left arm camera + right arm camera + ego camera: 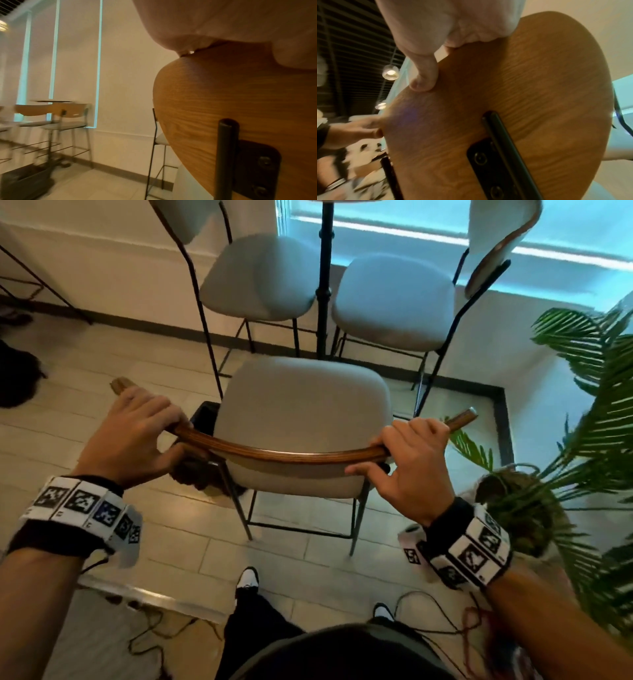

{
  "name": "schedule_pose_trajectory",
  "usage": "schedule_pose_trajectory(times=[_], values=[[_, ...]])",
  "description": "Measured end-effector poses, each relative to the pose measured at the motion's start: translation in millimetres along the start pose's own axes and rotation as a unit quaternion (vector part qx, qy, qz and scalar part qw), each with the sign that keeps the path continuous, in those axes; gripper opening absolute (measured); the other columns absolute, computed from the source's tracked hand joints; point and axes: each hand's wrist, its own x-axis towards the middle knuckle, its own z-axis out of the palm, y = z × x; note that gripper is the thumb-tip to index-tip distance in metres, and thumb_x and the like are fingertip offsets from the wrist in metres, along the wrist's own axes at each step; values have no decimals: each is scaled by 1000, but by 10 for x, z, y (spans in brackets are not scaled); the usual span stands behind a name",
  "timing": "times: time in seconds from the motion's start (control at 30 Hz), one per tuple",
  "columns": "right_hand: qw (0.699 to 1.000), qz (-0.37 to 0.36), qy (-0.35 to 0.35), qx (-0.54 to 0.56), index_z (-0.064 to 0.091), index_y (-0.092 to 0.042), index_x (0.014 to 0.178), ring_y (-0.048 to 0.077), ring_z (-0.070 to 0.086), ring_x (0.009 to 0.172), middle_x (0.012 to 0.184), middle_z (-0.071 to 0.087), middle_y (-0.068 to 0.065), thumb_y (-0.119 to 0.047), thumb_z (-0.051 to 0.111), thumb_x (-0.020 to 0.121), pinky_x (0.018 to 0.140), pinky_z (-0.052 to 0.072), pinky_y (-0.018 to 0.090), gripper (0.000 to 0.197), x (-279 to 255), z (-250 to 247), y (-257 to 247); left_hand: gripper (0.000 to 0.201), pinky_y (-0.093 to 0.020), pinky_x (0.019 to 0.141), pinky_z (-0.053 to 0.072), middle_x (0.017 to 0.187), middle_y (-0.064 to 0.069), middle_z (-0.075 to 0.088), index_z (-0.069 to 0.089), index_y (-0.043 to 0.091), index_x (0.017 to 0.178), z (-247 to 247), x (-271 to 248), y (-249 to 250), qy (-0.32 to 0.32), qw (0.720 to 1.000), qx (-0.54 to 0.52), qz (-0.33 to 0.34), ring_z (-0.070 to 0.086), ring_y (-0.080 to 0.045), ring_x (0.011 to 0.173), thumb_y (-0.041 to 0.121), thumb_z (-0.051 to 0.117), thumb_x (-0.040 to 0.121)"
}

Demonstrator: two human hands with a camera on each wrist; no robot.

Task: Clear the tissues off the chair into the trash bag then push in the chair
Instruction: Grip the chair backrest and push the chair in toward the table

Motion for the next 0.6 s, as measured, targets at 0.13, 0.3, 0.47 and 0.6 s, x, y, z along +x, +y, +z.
schedule_pose_trajectory(times=[0.13, 0.3, 0.47, 0.6], values=[[999, 51, -1, -17, 54, -19, 76, 21, 48, 78, 75, 56, -1, -65, 50, 76, 84, 25, 33, 47, 306, 258, -348, 31, -30, 96, 24, 86, -8, 60, 56, 16, 88, 101, 279, -654, -3, 999, -9, 40, 49, -26, 91, 43, 56, 73], [994, 102, -25, -33, 54, -19, 79, 18, 44, 81, 78, 49, -6, -66, 49, 76, 80, 17, 25, 47, 659, 377, -508, 38, -37, 88, 28, 84, -5, 56, 57, 14, 85, 117, 660, -1062, -10, 996, -39, 73, 47, -26, 87, 50, 55, 73], [993, 110, -36, -24, 55, -20, 79, 9, 35, 82, 80, 43, -10, -64, 53, 73, 82, 17, 25, 45, 915, 454, -418, 42, -39, 86, 27, 84, -5, 52, 56, 16, 85, 175, 860, -1214, -10, 995, -59, 81, 43, -24, 85, 55, 49, 74], [992, 118, -42, -1, 56, -19, 81, 9, 34, 86, 83, 44, -10, -64, 54, 71, 85, 17, 25, 46, 1091, 471, -301, 51, -40, 83, 26, 85, -5, 53, 54, 16, 83, 197, 1080, -1228, -15, 994, -84, 74, 47, -26, 87, 64, 45, 71]])
